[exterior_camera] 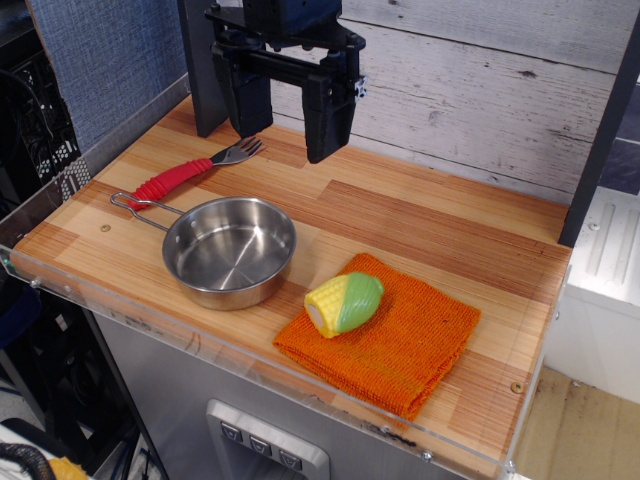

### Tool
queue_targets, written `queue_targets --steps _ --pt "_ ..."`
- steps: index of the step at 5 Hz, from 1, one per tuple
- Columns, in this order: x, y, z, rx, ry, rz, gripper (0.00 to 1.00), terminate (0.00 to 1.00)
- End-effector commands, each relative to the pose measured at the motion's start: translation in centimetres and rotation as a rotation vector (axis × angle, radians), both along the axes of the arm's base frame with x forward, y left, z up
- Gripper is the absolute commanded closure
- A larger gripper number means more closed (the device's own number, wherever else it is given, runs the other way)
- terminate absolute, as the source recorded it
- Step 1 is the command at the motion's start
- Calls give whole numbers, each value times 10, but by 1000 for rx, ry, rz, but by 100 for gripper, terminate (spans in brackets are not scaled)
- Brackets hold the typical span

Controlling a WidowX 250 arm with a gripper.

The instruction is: Move the pot a little bit on the table.

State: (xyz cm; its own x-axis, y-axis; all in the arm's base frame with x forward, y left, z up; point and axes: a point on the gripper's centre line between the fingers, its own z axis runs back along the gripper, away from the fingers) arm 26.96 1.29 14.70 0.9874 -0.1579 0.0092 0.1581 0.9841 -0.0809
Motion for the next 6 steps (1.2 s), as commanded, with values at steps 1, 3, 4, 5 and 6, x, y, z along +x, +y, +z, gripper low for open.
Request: queue_targets --steps 1,3,4,5,6 --pt "0 0 0 0 0 0 0 0" --pt "10 24 -4 8 -1 71 0 0" --pt "16 35 -11 12 -3 120 0 0" --pt "23 38 -37 63 13 172 0 0" --pt "29 25 -58 115 -4 173 0 0"
